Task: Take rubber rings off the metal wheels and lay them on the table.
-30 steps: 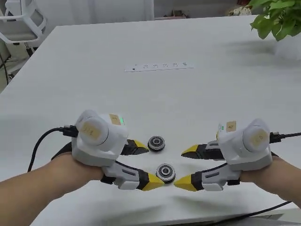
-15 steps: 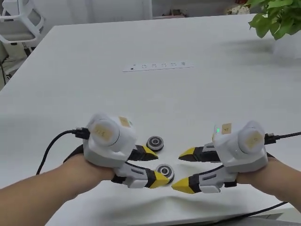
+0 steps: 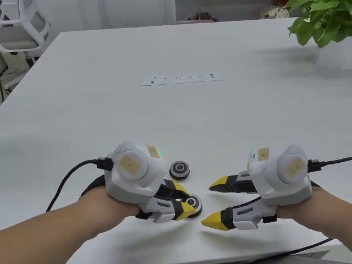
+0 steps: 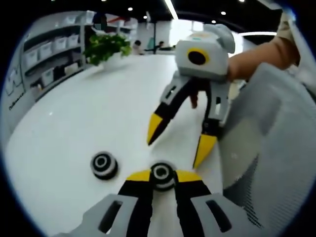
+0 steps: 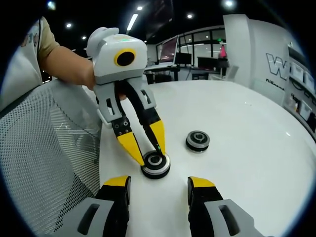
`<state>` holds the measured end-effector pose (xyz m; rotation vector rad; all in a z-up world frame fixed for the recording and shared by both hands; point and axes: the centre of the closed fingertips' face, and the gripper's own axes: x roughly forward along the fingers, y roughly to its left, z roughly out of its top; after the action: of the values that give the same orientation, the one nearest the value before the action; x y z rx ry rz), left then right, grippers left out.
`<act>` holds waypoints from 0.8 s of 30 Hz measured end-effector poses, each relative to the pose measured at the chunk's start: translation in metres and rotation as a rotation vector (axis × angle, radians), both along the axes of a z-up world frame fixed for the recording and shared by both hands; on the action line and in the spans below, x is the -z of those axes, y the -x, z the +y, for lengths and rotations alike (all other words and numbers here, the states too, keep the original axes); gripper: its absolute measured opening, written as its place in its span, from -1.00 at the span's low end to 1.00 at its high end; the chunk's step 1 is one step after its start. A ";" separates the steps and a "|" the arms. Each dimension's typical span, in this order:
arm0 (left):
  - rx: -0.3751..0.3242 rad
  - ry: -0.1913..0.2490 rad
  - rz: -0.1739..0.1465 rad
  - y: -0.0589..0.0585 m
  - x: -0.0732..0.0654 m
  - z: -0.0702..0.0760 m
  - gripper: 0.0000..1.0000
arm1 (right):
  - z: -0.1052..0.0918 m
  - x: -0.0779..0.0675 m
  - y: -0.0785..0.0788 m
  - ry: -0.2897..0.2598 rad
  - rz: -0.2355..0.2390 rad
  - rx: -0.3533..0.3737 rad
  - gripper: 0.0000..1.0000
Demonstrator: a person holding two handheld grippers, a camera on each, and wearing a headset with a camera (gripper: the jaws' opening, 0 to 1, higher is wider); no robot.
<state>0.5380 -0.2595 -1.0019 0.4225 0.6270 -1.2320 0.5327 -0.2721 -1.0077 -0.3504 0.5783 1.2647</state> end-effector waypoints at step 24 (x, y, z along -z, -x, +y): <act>-0.024 0.024 -0.026 0.000 -0.002 0.001 -0.73 | 0.018 0.008 -0.004 -0.011 0.015 -0.033 -0.35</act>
<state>0.5383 -0.2583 -1.0003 0.4095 0.5933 -1.2078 0.5364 -0.2543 -1.0158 -0.3428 0.5799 1.3030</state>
